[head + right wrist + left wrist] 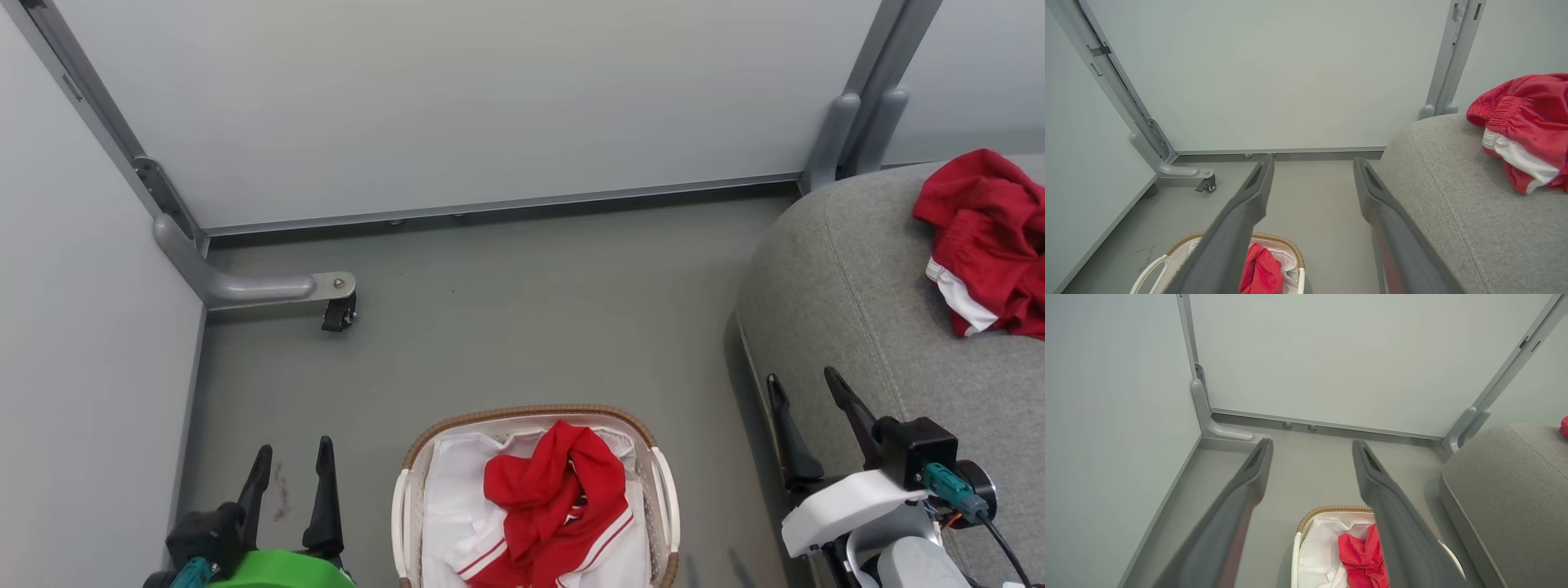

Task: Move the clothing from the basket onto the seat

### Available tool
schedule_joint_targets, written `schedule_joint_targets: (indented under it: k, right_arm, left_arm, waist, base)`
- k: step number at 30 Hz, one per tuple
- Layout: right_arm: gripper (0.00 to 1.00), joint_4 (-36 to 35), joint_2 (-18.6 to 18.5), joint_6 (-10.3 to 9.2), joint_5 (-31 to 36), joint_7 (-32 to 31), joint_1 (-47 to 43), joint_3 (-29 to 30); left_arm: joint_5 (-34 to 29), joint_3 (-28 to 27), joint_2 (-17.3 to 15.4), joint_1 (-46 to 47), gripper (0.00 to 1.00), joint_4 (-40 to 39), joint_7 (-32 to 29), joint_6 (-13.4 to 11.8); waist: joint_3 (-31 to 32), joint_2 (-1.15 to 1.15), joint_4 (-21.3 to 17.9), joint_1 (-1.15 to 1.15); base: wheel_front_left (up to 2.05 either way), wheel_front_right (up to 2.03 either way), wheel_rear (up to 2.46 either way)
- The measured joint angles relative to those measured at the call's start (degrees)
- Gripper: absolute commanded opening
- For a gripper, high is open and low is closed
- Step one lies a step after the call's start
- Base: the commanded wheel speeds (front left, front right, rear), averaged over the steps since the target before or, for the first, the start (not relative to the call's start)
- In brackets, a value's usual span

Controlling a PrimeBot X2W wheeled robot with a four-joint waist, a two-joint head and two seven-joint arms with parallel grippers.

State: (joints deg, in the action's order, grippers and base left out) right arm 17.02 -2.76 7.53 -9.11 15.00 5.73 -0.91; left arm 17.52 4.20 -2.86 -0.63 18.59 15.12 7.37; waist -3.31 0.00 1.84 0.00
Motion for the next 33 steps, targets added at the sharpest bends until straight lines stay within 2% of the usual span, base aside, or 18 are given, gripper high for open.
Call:
schedule_joint_targets:
  k: [5,15,33]
  right_arm:
    - [1.00,-0.48,0.00,0.00,0.19,0.00,0.93,-0.01]
    - [1.00,-1.93,0.00,0.00,1.43,0.00,5.82,-0.27]
    - [1.00,-9.99,-0.10,0.00,-0.18,0.00,16.64,-1.36]
  left_arm:
    - [-0.10,2.34,0.00,1.76,1.00,0.79,0.00,0.00]
    - [-1.14,11.54,0.02,11.29,1.00,8.01,0.00,0.02]
    - [-6.55,27.18,-0.24,30.37,1.00,31.62,0.00,0.03]
  waist:
    - [-1.44,0.00,-0.36,0.00]
    - [-7.78,0.00,-1.85,0.00]
    - [-28.53,0.00,-9.35,0.01]
  base:
    - [0.00,0.00,0.00]
    - [0.00,0.00,0.00]
    - [0.00,0.00,0.00]
